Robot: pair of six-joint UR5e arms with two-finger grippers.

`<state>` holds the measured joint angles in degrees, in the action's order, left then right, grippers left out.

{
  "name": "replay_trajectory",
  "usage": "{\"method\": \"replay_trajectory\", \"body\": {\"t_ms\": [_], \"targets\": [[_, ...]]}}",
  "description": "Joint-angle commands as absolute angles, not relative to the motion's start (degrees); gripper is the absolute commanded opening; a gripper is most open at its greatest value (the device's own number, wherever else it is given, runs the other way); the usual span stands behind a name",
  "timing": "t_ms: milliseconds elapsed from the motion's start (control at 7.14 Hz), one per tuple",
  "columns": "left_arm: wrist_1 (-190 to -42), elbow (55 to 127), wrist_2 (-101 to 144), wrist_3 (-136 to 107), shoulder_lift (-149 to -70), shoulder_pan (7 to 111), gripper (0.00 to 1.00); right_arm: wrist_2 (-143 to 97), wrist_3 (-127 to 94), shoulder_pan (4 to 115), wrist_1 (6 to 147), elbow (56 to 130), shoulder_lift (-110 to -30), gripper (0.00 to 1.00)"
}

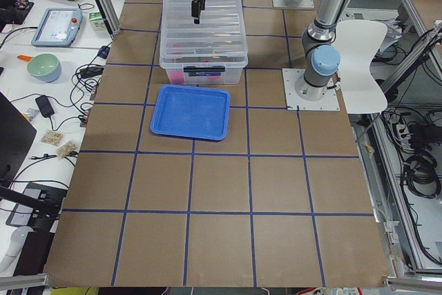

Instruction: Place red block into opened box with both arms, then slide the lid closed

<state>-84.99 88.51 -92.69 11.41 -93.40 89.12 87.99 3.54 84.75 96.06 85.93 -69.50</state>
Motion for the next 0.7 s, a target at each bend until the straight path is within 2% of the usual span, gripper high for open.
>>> {"method": "replay_trajectory", "body": {"t_ms": [0,280,560], "targets": [[-84.99,88.51,-92.72,11.34,-93.34,89.12,1.00,87.89,3.52,84.73,96.06,84.73,-70.13,1.00],[-84.99,88.51,-92.72,11.34,-93.34,89.12,1.00,88.24,3.52,84.73,92.40,81.49,-73.89,1.00],[-84.99,88.51,-92.72,11.34,-93.34,89.12,1.00,88.24,3.25,84.73,85.73,81.56,-81.09,1.00]]}}
